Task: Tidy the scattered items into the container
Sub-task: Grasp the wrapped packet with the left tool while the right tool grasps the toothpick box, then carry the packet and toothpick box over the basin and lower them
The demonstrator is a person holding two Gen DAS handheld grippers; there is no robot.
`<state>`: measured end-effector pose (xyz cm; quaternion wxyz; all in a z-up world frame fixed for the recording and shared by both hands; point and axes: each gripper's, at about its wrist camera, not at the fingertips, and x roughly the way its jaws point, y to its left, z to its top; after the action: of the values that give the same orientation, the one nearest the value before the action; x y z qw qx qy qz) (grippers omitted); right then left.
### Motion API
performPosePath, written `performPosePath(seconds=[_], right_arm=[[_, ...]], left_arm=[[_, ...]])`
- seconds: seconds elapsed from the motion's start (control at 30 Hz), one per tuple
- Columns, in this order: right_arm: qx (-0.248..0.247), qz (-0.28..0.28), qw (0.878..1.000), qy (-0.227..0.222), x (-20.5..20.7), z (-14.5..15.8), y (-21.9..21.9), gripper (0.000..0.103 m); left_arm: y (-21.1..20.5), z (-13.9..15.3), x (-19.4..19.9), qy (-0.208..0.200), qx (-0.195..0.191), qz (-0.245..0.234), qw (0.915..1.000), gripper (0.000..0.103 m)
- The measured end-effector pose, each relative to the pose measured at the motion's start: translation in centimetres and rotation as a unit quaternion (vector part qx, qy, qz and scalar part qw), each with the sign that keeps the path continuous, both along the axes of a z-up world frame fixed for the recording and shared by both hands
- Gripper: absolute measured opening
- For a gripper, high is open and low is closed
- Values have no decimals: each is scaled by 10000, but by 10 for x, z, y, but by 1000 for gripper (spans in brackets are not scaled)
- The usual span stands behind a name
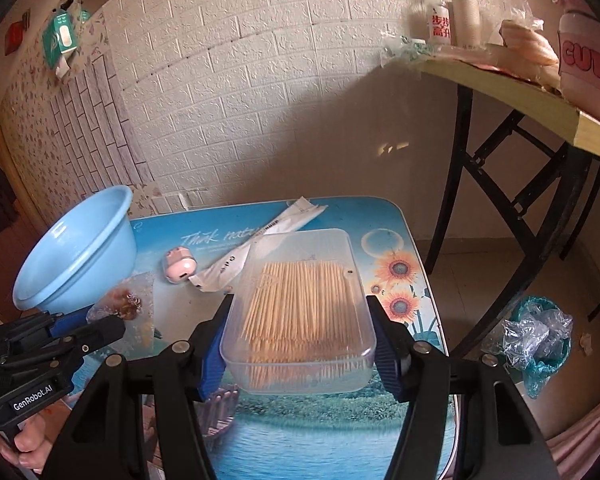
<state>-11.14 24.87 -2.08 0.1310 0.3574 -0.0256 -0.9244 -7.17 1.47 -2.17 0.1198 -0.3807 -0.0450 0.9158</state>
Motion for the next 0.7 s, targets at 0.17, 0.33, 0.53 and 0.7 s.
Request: performPosePath(seconds=[0.17, 0.33, 0.53, 0.7], right_arm=[[-33, 40, 9999, 121, 5, 12, -8, 63], [-125, 84, 9996, 259, 9, 27, -19, 63], [-200, 289, 9981, 511, 10, 52, -43, 63], [-265, 558, 9959, 657, 7, 67, -80, 63]], left_arm=[[-12, 18, 3, 211, 55, 71, 9997, 27], [-32, 37, 6, 417, 141, 257, 9987, 27], [-61, 59, 11, 697, 238, 532, 9959, 27], [-97, 69, 10, 832, 299, 893, 9921, 27]])
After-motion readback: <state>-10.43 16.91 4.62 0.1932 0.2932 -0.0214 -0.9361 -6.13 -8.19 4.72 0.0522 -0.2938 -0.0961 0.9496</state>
